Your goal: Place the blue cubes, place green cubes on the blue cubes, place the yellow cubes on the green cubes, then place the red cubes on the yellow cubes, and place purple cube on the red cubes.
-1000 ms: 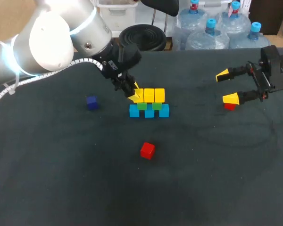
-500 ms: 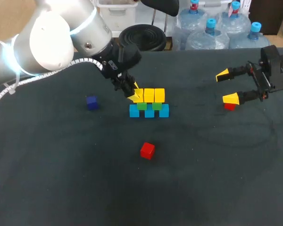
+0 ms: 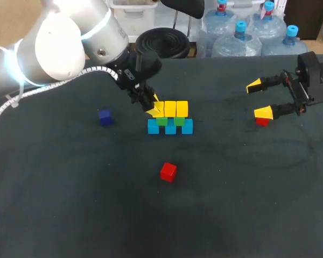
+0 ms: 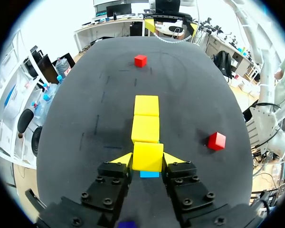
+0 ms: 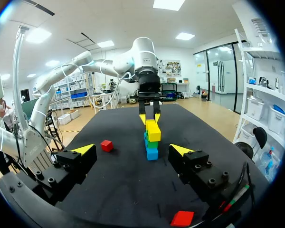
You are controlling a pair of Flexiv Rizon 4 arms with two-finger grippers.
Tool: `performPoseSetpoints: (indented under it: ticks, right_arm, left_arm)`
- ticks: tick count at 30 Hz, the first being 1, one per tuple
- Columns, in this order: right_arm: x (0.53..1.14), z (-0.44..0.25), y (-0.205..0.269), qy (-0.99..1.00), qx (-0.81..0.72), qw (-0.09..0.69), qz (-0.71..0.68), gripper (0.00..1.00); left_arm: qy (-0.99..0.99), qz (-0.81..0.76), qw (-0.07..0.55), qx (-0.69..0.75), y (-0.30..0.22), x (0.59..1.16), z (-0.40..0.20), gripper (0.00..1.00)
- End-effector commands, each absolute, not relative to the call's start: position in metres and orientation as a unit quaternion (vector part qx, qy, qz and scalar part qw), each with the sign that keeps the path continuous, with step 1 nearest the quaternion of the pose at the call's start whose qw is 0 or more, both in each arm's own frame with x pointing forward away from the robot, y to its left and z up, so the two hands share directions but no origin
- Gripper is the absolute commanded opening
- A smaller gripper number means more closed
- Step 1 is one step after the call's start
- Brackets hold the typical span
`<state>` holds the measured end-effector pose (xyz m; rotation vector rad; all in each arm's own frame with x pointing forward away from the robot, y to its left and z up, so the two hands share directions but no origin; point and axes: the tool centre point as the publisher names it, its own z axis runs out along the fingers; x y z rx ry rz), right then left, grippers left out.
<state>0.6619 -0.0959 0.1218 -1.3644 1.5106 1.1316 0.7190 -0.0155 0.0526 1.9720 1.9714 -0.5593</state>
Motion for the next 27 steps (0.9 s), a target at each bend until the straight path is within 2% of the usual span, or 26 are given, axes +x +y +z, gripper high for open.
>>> performPoseSetpoints:
  ticks: [1,27]
  right_arm:
    - [0.6623,0.1213,-0.0955,0.595,-0.538,0.396,0.446,1.00]
    - [0.6623,0.1213,-0.0955,0.595,-0.538,0.396,0.446,1.00]
  left_arm:
    - [0.685,-0.196,0.144,0.687,-0.0165,0.7231,0.0523,0.33]
    - [0.686,-0.195,0.141,0.686,-0.0148,0.7244,0.0520,0.42]
